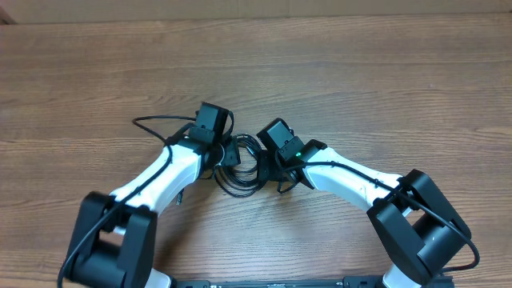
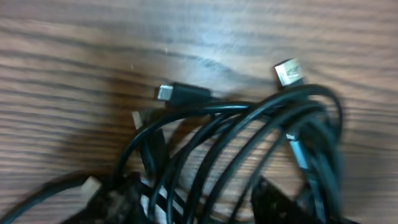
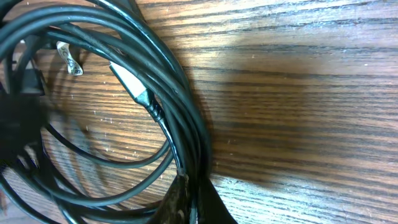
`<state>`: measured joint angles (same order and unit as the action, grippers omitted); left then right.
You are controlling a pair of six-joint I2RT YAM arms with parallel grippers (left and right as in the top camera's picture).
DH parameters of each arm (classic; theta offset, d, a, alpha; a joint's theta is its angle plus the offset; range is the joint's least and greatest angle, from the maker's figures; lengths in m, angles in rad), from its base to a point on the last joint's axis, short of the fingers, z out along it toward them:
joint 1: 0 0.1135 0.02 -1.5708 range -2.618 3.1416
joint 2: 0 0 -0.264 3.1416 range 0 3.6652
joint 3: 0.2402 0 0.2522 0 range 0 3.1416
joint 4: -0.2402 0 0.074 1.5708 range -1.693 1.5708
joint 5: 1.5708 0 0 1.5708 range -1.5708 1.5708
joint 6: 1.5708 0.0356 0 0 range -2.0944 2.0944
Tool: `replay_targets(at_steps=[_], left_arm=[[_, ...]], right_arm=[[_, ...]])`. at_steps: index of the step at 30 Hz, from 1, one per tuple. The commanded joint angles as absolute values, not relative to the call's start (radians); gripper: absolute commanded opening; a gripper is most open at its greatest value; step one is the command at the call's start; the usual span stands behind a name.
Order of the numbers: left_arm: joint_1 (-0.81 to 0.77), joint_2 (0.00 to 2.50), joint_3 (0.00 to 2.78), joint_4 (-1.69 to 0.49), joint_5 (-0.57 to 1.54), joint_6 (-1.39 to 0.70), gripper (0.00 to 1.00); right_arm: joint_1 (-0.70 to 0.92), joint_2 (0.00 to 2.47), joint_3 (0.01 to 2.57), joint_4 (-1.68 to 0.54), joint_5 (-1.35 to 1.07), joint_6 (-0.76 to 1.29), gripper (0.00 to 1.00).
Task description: Untangle cables
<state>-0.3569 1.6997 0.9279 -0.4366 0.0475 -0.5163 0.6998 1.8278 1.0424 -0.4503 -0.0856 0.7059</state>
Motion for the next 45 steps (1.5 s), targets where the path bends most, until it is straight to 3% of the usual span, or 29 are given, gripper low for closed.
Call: replay_targets(at_steps=[1,2,3,7,16,21,35,38,45], left_arm=[[-0.362,1.758,0.916,-0.432,0.046,-0.479,0.38],[-0.361,1.783,0.916,-0.431,0.041,-0.478,0.21],[-0.36,1.795,0.916,-0.426,0.042,-0.479,0.16],[-0.359,1.806,0.916,-0.409,0.044,-0.478,0.12],[-0.359,1.806,0.916,-0.365,0.041,-0.478,0.15],[-0.36,1.806,0.916,-0.368,0.042,-0.471,0.14],[-0.36,1.806,0.916,-0.374,0.041,-0.471,0.14],[-0.36,1.806,0.916,-0.377,0.018,-0.471,0.09],[-0.359,1.806,0.916,-0.369,0.008,-0.471,0.12]], right_arm=[[0.694,1.795,1.043,-0.45,-0.072,0.703,0.04],[0.694,1.795,1.042,-0.45,-0.072,0.703,0.04],[0.694,1.795,1.042,-0.45,-0.072,0.703,0.04],[0.694,1.795,1.043,-0.449,-0.072,0.703,0.15],[0.694,1.795,1.042,-0.435,-0.067,0.703,0.21],[0.694,1.795,1.04,-0.419,-0.015,0.704,0.14],[0.694,1.816,1.04,-0.393,0.029,0.711,0.13],[0.694,1.816,1.04,-0.398,0.021,0.712,0.08],[0.696,1.816,1.034,-0.417,0.018,0.756,0.04]])
